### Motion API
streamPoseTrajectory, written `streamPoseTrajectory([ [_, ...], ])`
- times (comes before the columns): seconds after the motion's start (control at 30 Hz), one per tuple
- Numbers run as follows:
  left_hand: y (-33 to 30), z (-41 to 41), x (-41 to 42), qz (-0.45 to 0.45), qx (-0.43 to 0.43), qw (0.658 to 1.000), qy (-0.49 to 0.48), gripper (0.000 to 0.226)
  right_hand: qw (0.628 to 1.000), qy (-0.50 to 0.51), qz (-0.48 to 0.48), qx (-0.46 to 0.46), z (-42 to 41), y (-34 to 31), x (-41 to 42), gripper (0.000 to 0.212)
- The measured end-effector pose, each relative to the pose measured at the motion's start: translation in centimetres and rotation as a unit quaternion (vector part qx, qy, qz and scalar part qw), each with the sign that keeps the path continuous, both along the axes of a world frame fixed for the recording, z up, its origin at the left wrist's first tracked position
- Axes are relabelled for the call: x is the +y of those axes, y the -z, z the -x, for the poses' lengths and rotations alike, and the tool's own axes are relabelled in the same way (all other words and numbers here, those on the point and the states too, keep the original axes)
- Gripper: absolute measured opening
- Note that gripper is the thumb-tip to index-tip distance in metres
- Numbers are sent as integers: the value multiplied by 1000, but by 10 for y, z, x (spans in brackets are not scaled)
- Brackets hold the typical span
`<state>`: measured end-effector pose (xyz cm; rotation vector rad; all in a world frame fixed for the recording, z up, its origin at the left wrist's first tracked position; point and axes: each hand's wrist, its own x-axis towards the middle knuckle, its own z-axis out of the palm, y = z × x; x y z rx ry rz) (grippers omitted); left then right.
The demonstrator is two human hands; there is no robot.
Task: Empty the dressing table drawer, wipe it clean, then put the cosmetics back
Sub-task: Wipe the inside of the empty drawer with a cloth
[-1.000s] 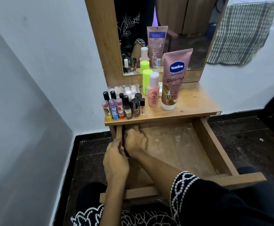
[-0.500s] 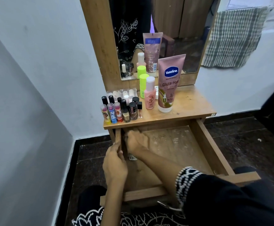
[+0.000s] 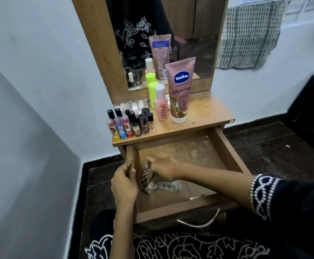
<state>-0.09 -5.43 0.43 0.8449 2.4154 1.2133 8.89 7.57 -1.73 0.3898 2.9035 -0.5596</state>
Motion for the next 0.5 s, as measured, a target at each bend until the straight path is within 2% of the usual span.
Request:
streamPoseTrajectory([
  [0.07,1,-1,1,-3,-2,1000,3,33,997,73,15,9,10,-3,12,22],
  [0.17,1,1,3,-13,-15,1000,-2,33,977,201,-11,64,35,-1,10,22],
  [0.23,1,4,4,-19,-21,1000,-8,31,972,220,1,82,35,1,1,19],
  [0.33,3,5,4,-23,-21,999,-6,30,990,86,105,26,8,0,-14,11],
  [0.43,4,4,4,-27,-31,999,-13,29,990,-82,99,-52,-15,-4,-26,12],
  [0.5,4,4,4,-36,-41,998,-14,29,986,-84,120,-80,-12,-12,-15,17],
])
